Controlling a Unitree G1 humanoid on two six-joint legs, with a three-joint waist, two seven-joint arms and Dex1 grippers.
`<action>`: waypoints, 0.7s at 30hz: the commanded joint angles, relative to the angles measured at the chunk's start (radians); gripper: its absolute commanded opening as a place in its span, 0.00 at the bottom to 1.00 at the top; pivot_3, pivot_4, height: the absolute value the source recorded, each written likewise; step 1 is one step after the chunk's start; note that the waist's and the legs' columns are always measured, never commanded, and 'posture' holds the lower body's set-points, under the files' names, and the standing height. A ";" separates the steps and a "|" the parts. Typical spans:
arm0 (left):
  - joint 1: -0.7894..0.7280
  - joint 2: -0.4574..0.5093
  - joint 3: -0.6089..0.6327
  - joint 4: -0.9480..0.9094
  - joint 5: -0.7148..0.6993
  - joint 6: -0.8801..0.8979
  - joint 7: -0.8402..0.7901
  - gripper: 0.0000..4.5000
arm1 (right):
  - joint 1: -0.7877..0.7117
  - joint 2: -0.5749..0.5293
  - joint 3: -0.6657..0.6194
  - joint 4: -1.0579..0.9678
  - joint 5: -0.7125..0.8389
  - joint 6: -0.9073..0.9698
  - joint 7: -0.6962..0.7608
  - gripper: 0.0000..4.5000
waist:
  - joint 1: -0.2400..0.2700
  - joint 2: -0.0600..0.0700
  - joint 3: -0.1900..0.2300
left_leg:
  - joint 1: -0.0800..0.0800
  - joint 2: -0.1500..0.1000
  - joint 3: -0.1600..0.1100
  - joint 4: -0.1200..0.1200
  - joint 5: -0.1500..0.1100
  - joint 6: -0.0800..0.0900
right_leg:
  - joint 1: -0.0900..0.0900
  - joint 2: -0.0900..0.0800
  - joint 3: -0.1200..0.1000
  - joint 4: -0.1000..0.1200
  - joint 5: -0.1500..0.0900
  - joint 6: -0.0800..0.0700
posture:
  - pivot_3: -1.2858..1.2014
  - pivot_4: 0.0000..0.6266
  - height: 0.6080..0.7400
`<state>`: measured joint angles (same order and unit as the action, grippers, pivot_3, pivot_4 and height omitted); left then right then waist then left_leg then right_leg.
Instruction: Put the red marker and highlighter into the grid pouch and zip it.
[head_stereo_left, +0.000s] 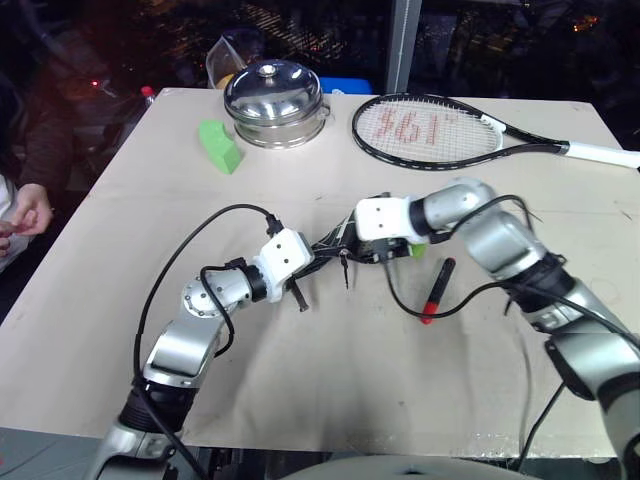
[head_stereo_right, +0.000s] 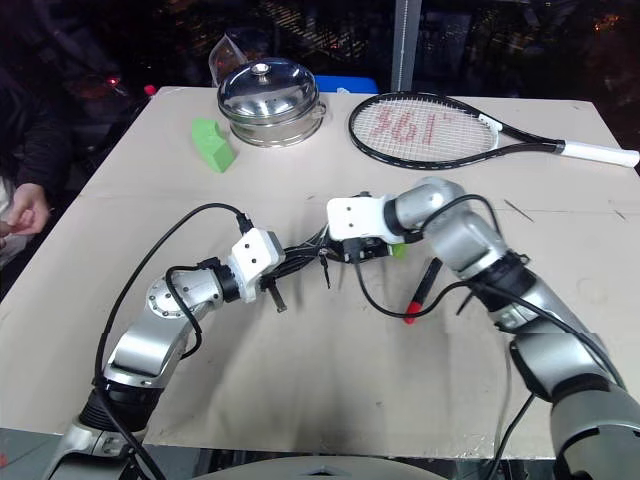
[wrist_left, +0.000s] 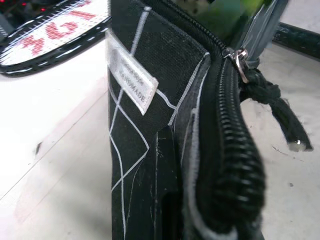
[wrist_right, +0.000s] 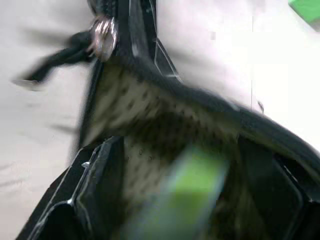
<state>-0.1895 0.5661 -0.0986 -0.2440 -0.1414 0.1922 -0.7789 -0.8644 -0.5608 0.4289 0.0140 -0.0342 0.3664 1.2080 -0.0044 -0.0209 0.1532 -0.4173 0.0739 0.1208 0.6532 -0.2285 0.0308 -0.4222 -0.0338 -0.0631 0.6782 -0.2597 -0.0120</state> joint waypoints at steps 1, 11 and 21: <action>-0.001 0.018 0.051 0.010 -0.030 0.004 -0.006 0.00 | 0.077 -0.185 -0.228 -0.211 0.292 0.230 0.200 0.77 | 0.010 0.000 0.000 | 0.000 0.000 -0.001 0.000 0.000 0.001 | 0.000 0.000 -0.001 0.000 0.000 0.000 | 0.52 0.24 1.00; -0.012 0.051 0.075 0.038 -0.047 -0.016 -0.046 0.00 | 0.303 -0.322 -0.186 -0.213 0.168 0.028 0.117 0.77 | -0.008 0.000 0.000 | 0.003 0.001 -0.002 0.000 -0.002 0.004 | 0.002 0.002 -0.001 0.000 -0.001 -0.001 | 0.52 0.24 1.00; 0.011 0.078 0.139 -0.062 -0.241 0.120 -0.132 0.00 | 0.222 -0.233 0.043 0.261 -0.103 -0.550 0.143 0.68 | -0.011 -0.002 0.000 | 0.006 0.001 -0.002 0.000 0.000 0.001 | 0.004 0.003 0.000 0.000 -0.003 0.002 | 0.52 0.24 1.00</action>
<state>-0.1493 0.6384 -0.0092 -0.2580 -0.2958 0.2636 -0.8950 -0.6306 -0.8031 0.4324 0.1775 -0.0650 -0.1164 1.3404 -0.0153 -0.0230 0.1529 -0.4112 0.0746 0.1190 0.6534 -0.2289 0.0313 -0.4175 -0.0306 -0.0630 0.6782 -0.2629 -0.0099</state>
